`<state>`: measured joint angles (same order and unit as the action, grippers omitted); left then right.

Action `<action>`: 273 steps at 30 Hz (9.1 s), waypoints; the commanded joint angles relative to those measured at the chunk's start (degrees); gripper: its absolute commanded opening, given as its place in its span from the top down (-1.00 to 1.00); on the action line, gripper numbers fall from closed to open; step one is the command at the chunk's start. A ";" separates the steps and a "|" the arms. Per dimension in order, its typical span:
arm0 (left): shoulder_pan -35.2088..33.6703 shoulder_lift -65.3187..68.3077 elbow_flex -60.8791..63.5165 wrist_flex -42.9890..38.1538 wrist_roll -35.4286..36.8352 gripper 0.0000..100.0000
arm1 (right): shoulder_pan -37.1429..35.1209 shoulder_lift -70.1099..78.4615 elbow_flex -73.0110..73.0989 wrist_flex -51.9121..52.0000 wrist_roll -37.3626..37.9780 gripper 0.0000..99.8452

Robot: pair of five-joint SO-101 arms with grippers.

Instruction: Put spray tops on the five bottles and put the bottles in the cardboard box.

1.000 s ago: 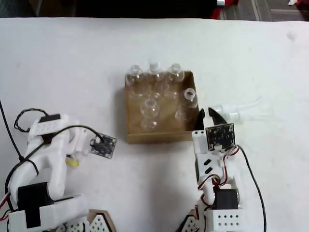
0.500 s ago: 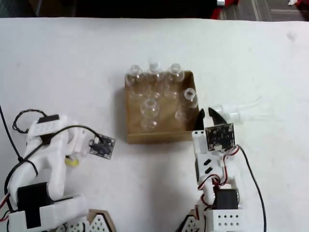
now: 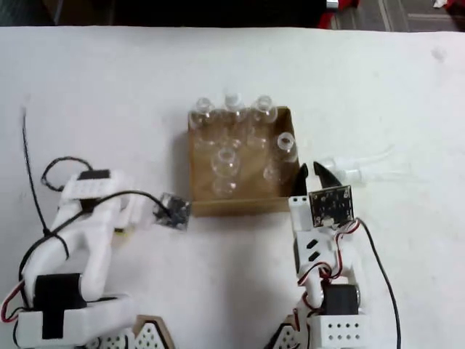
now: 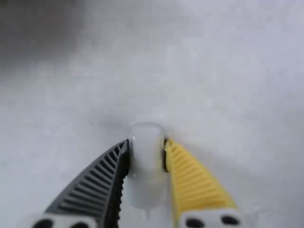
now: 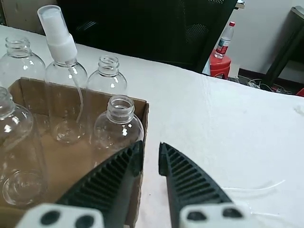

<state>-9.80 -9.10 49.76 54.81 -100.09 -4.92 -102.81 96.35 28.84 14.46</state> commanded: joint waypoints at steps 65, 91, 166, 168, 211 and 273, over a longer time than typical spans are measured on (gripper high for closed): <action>28.35 -9.63 -89.32 46.68 104.62 0.95 | -0.13 -0.31 0.44 -0.75 0.53 0.90; 27.21 -59.91 -23.65 4.31 107.25 0.95 | -0.48 -0.31 0.44 -0.75 0.53 0.90; 20.53 1.45 -2.90 -94.42 107.78 0.95 | -0.57 -0.22 0.44 -0.75 0.53 0.90; 20.53 1.45 -2.29 -94.42 107.78 0.95 | -0.57 -0.22 0.44 -0.75 0.53 0.90; 16.57 -33.10 7.03 -62.15 107.87 0.76 | -0.31 -0.22 0.44 -1.10 0.53 0.90; -36.79 -53.32 29.01 12.84 5.45 0.62 | -0.57 -0.31 0.44 -0.75 0.62 0.90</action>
<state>-49.19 -61.49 81.76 63.16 -94.02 -5.10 -102.81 96.35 28.84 14.46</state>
